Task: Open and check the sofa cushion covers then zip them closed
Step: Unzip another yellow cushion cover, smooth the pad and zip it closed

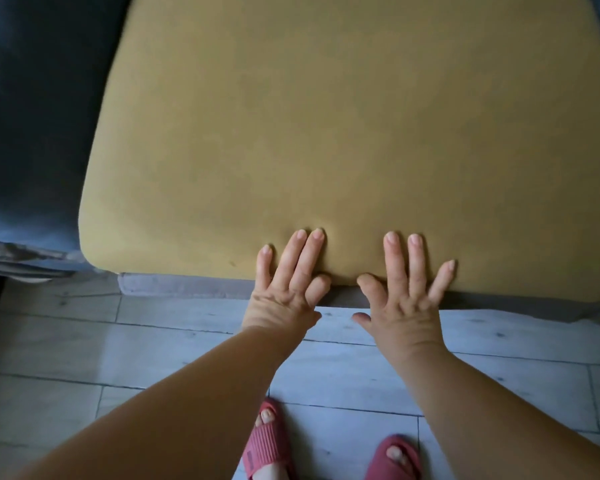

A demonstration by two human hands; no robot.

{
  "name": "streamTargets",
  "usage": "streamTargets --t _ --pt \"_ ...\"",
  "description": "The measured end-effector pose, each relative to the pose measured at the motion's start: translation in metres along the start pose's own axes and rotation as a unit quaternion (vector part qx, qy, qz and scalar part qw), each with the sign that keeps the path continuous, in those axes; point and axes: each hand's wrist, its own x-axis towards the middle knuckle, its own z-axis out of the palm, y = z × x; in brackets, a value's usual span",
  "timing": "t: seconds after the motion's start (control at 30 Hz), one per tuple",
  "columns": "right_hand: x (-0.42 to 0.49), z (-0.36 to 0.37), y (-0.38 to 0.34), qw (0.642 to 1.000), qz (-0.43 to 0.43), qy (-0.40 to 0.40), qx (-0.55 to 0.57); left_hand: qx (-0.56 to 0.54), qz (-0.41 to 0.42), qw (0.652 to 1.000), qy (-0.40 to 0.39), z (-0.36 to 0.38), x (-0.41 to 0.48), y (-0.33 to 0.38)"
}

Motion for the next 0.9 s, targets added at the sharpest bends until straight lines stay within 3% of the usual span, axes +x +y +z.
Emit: streamTargets --t 0.13,0.23,0.6,0.9 --pt "0.005 0.017 -0.002 0.993 0.015 0.118 0.012 0.026 -0.01 0.993 0.119 0.018 0.006 0.003" --pt "0.005 0.009 -0.006 0.993 0.028 0.107 0.03 0.019 -0.014 0.989 0.149 0.016 0.005 0.006" --pt "0.029 -0.088 -0.003 0.988 0.066 -0.073 0.122 -0.105 -0.109 0.987 -0.062 -0.087 0.023 0.021" --pt "0.097 -0.262 0.019 0.984 0.023 -0.123 0.127 -0.068 -0.084 0.991 -0.083 -0.264 0.061 -0.002"
